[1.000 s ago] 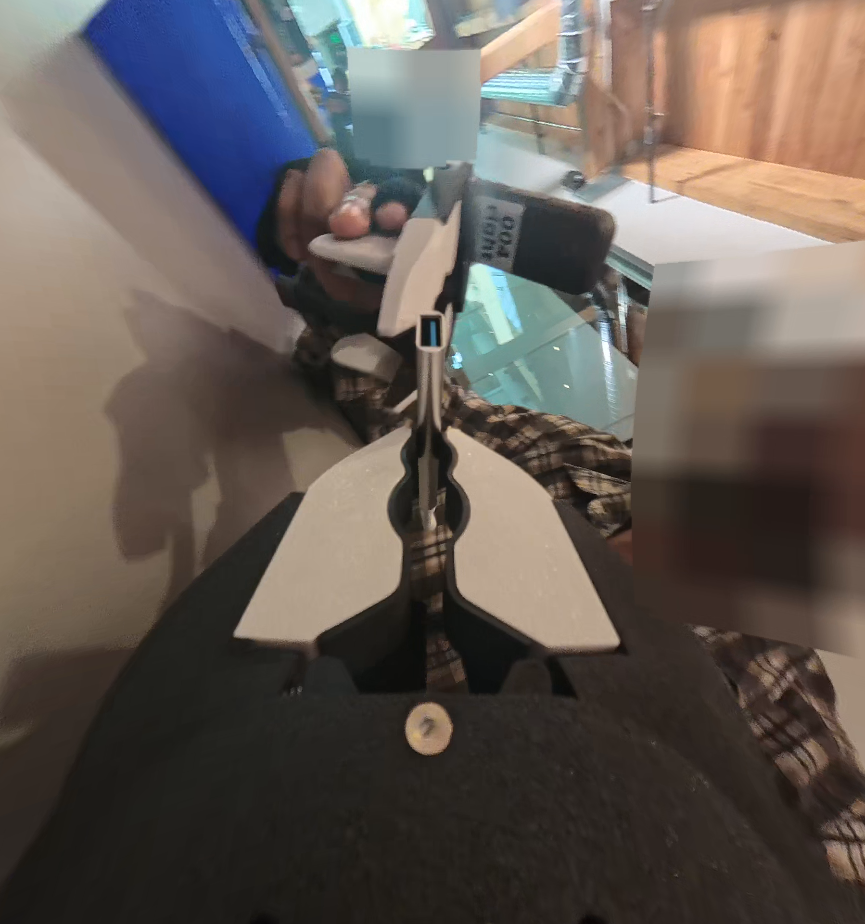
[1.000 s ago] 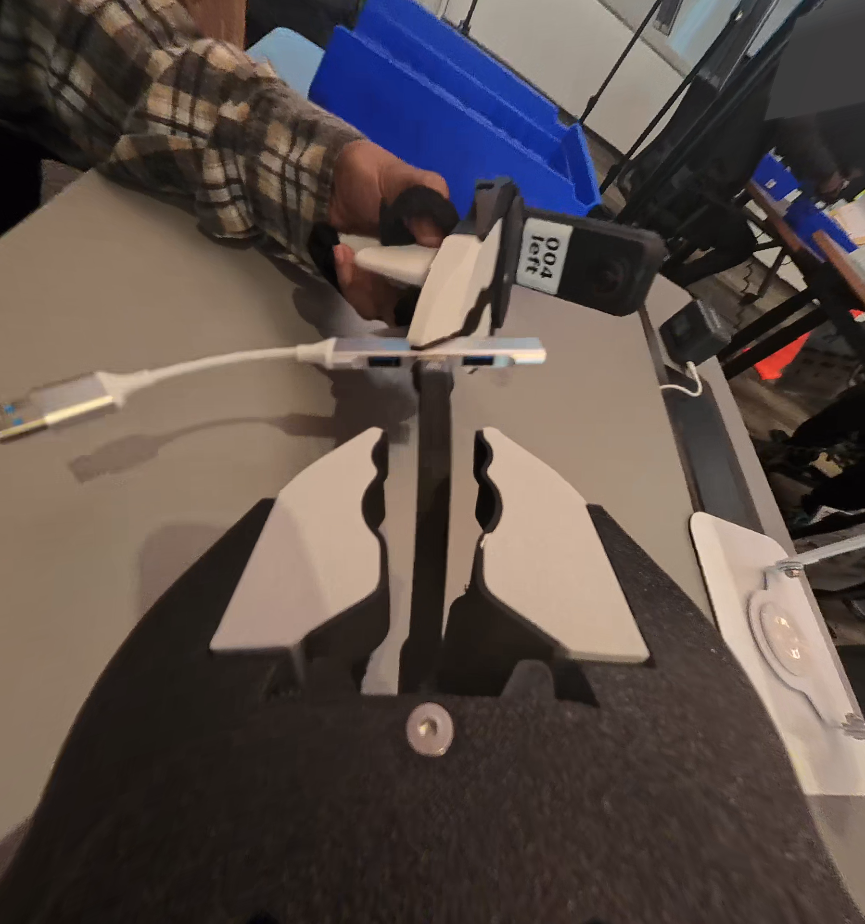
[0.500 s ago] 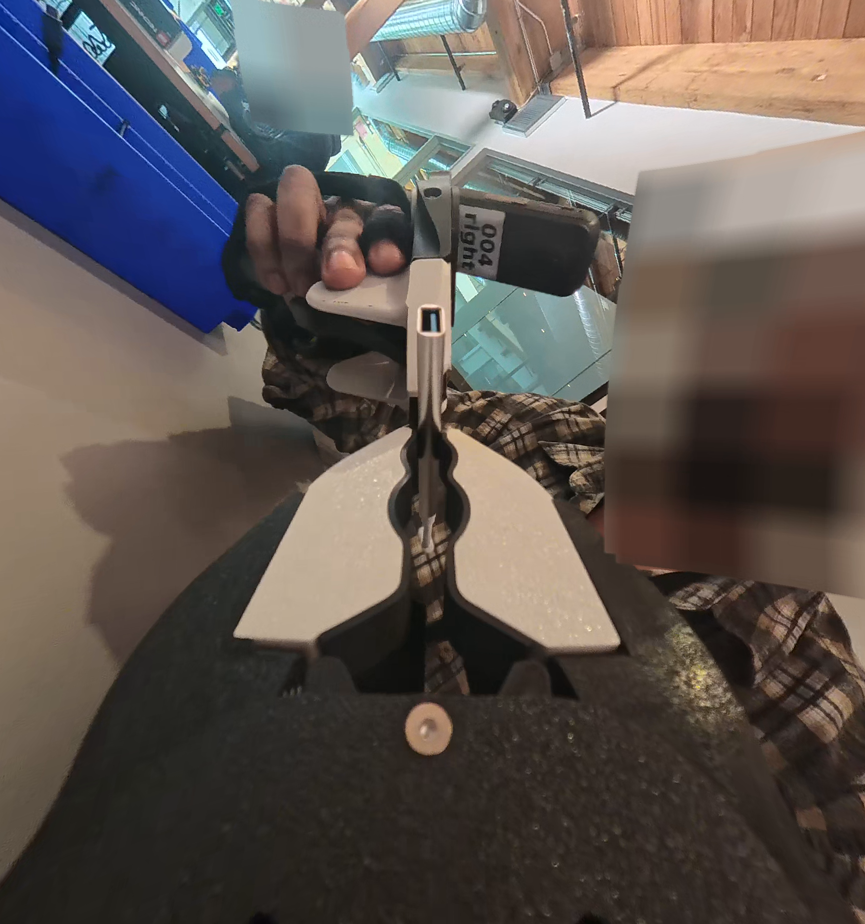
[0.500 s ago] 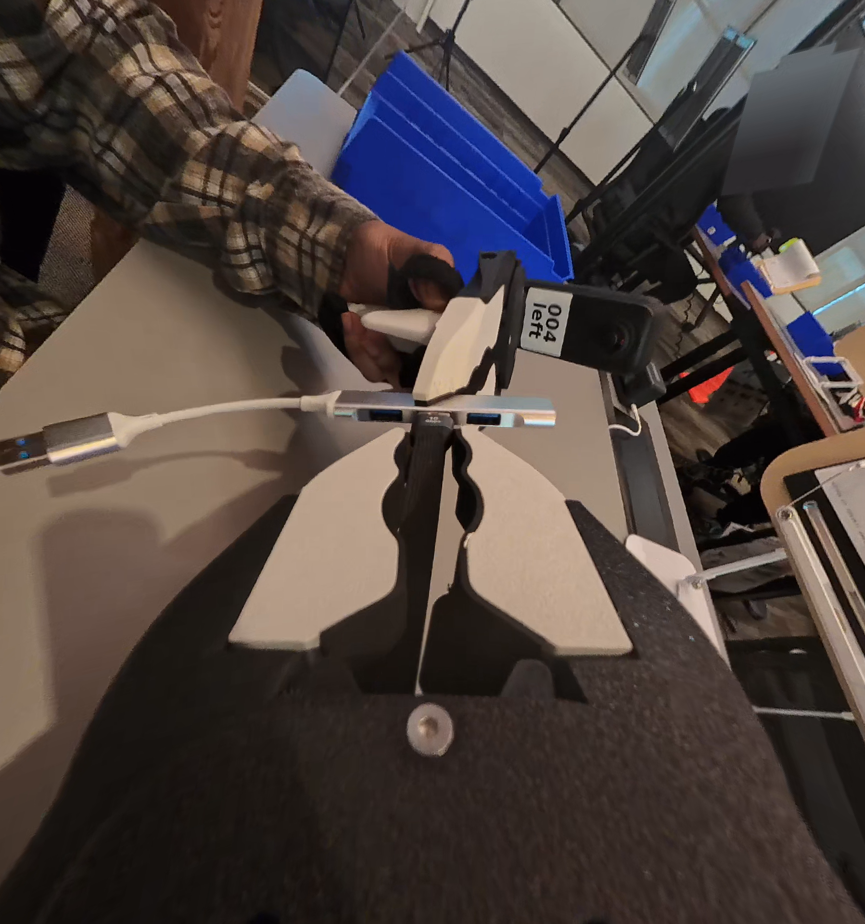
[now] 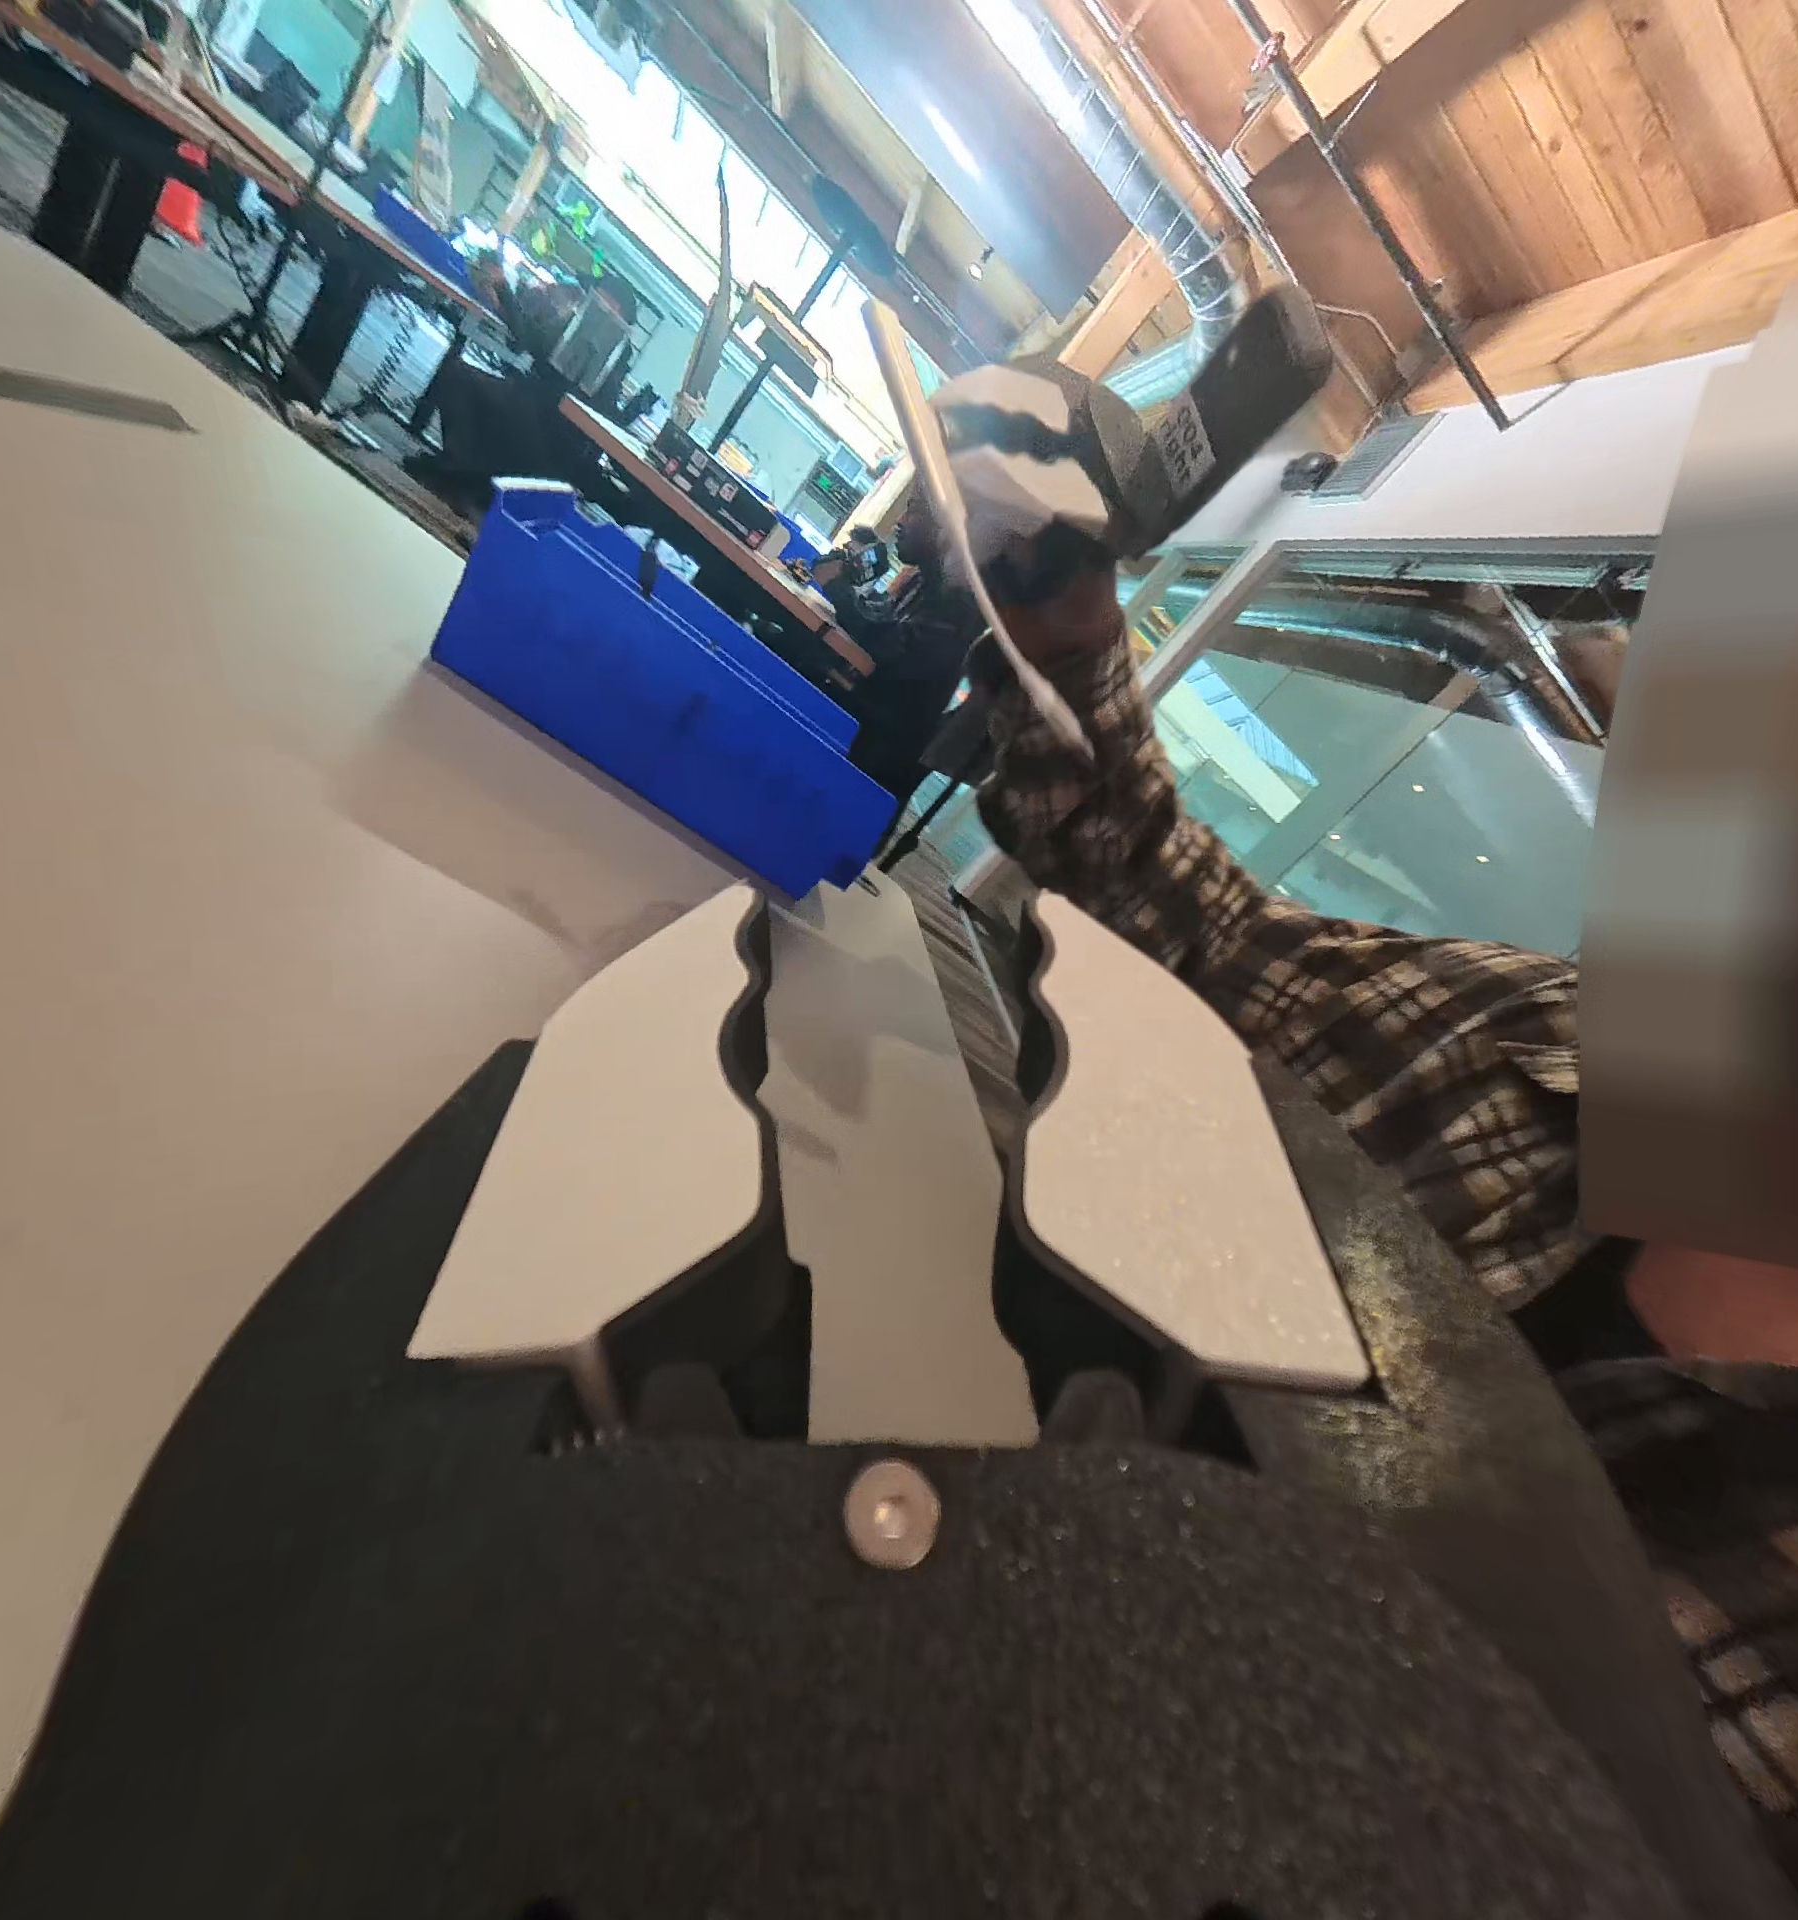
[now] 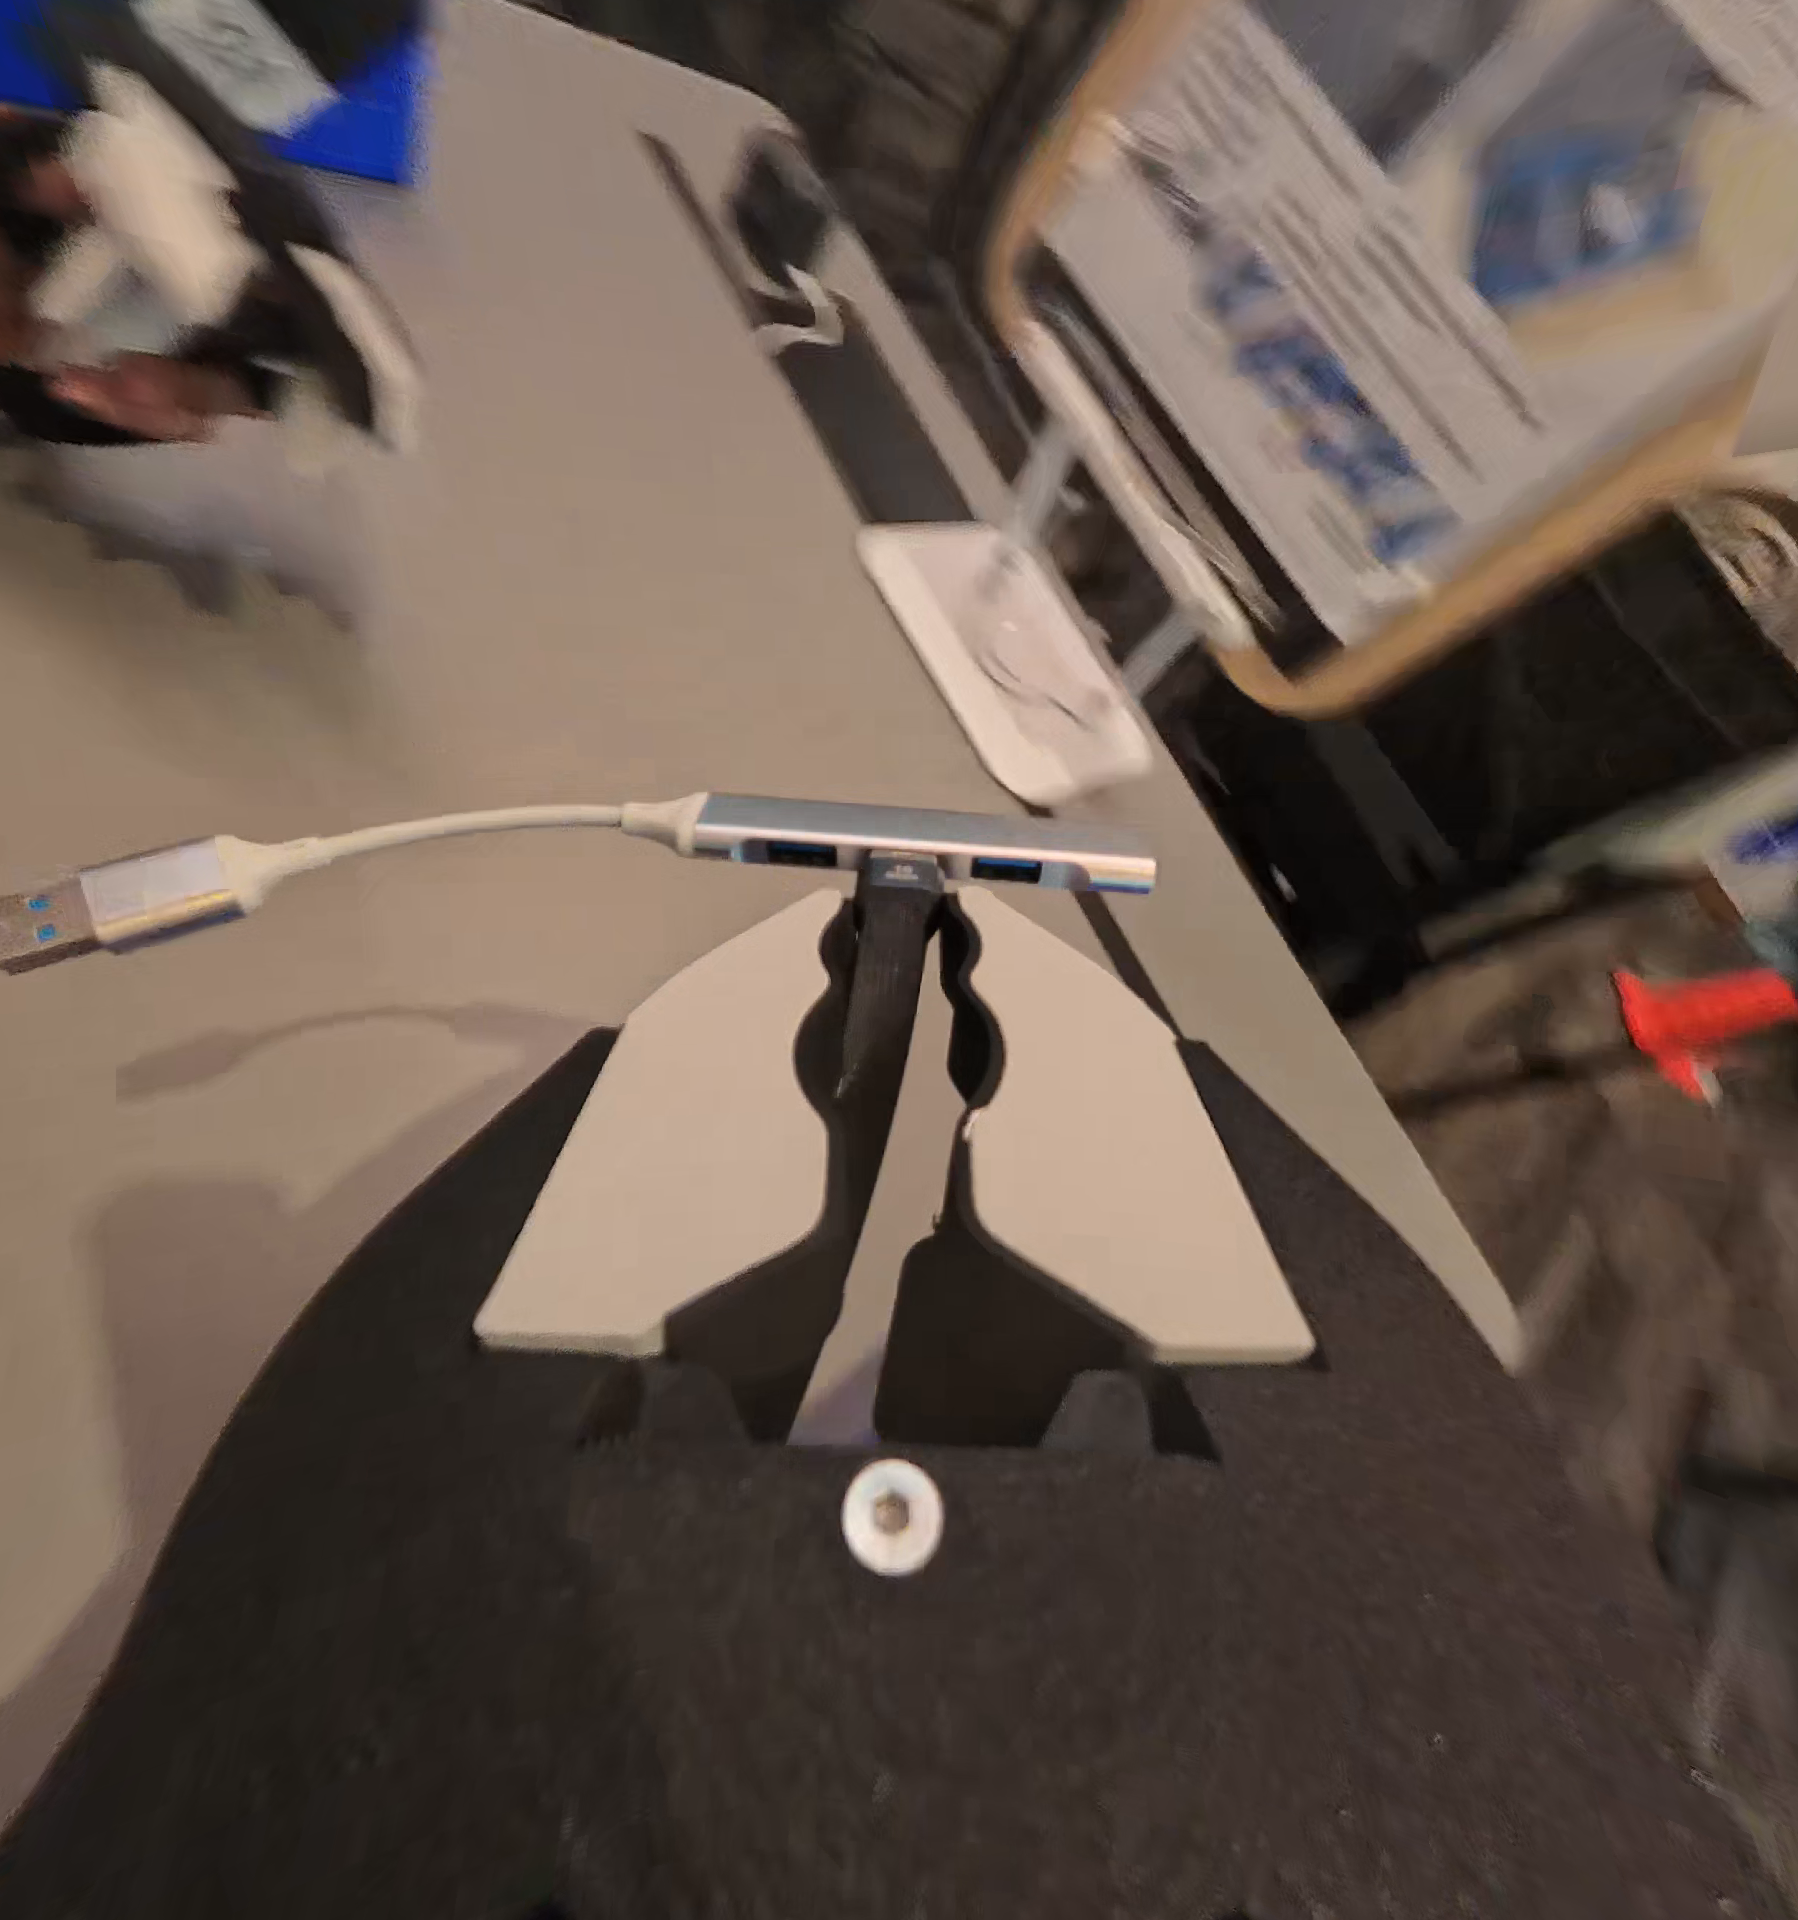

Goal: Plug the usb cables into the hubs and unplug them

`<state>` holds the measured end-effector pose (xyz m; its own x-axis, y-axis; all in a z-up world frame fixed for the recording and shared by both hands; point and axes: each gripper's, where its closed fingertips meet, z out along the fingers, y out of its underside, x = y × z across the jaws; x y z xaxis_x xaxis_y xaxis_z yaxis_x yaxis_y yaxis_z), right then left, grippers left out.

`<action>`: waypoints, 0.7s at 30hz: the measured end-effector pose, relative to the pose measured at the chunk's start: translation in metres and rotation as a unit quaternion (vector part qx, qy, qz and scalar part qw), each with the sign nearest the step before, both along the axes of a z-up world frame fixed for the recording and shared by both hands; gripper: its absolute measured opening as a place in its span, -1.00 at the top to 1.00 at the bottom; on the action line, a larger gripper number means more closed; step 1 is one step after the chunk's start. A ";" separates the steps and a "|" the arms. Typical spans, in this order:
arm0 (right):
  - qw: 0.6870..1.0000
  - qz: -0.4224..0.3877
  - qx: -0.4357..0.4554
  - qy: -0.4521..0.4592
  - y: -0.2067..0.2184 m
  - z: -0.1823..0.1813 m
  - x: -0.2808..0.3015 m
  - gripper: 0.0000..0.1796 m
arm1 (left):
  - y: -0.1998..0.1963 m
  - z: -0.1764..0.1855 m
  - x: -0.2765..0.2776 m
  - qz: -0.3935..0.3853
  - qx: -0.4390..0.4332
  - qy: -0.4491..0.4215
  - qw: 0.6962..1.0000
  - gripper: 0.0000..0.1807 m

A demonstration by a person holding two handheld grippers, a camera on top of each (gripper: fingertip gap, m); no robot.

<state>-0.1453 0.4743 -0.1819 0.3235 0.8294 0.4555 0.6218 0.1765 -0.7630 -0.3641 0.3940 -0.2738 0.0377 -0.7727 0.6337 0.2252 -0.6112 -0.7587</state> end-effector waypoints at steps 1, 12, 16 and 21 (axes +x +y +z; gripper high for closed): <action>0.999 -0.048 -0.005 0.005 0.012 0.012 0.029 0.84 | -0.001 0.002 0.001 0.005 0.012 0.002 1.000 0.51; 0.907 -0.376 -0.165 0.095 0.064 0.012 0.232 0.83 | 0.005 -0.018 0.010 0.042 0.039 0.053 0.997 0.62; 0.862 -0.414 -0.289 0.052 0.089 -0.054 0.238 0.83 | 0.007 -0.019 0.010 0.049 0.036 0.050 0.997 0.65; 0.790 -0.440 -0.420 -0.069 0.116 -0.123 0.240 0.83 | 0.008 -0.019 0.009 0.055 0.039 0.057 0.996 0.66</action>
